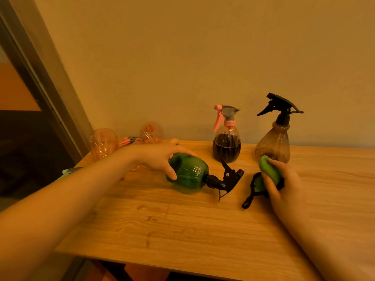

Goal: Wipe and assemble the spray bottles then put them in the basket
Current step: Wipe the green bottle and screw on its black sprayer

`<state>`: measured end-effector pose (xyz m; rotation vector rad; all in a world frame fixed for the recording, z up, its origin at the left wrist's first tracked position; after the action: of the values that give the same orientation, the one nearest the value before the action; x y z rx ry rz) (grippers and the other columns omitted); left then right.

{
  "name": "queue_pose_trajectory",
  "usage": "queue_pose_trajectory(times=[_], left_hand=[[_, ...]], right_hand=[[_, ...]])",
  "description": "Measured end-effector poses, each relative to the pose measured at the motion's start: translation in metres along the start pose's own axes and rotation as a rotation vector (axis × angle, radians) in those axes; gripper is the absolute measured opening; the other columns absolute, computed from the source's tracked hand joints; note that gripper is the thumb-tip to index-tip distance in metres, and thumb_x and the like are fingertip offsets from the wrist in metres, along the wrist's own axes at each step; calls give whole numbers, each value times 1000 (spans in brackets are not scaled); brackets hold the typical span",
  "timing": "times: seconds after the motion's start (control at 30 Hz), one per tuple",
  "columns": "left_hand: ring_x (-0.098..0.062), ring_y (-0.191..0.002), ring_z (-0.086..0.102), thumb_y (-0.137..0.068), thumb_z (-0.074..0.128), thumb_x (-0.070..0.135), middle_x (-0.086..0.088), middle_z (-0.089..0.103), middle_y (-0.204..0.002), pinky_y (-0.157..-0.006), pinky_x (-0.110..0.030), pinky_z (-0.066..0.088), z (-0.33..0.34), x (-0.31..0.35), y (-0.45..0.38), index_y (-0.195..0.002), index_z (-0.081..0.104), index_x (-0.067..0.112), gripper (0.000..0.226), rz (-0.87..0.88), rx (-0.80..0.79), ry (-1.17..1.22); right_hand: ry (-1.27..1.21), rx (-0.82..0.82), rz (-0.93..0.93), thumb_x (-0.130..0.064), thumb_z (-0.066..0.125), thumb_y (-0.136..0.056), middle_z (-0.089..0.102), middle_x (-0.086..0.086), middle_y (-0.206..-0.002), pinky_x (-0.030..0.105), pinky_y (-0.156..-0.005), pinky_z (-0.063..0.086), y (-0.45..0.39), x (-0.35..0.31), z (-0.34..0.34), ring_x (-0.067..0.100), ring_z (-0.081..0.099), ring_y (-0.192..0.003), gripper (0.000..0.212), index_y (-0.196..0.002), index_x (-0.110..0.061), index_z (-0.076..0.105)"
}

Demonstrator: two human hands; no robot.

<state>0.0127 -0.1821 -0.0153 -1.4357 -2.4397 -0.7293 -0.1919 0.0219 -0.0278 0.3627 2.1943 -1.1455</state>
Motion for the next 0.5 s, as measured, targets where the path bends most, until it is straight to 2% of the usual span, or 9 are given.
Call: queue_pose_trajectory(times=[0.17,0.27,0.33,0.4,0.5], left_hand=[[-16,-135,27,-77,73,12,4,32,-147,-114,-40,26,-5,15,0,-142,33,40,82,35,82,-188],[-19,-138,21,-79,60,3,0,22,-150,-114,-42,25,-13,24,0,-135,44,37,68,30,219,-192],[-18,-132,25,-82,51,1,-1,27,-141,-110,-40,30,-19,34,1,-127,52,32,55,29,313,-216],[-18,-125,29,-88,47,7,-2,33,-131,-105,-35,32,-19,41,0,-127,54,30,45,21,348,-253],[-19,-122,33,-96,46,34,-2,37,-125,-102,-40,37,-12,45,-3,-130,50,33,35,-4,352,-293]], right_hand=[[3,-32,-44,-6,68,-82,55,-4,-109,37,-81,48,1,-5,2,18,56,-99,39,-120,-9,58],[13,-43,-68,-5,70,-80,56,-3,-108,44,-82,50,2,-7,4,23,58,-99,40,-118,-10,59],[1,-53,-73,-5,70,-80,57,-3,-110,45,-83,51,2,-6,5,23,58,-100,40,-118,-10,59],[-6,-68,-81,-6,69,-81,57,-3,-111,45,-85,51,2,-5,6,21,57,-102,40,-119,-11,59],[-9,-76,-93,-12,68,-81,60,0,-113,43,-87,50,3,-4,8,19,57,-104,38,-118,-11,60]])
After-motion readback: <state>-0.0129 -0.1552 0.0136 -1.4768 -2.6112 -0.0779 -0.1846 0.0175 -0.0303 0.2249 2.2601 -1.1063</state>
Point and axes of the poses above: each hand's wrist, its own y-axis away from the middle knuckle, its own z-axis out of the palm, x = y × z, the point moved 10 cm from there along -y, towards the middle knuckle
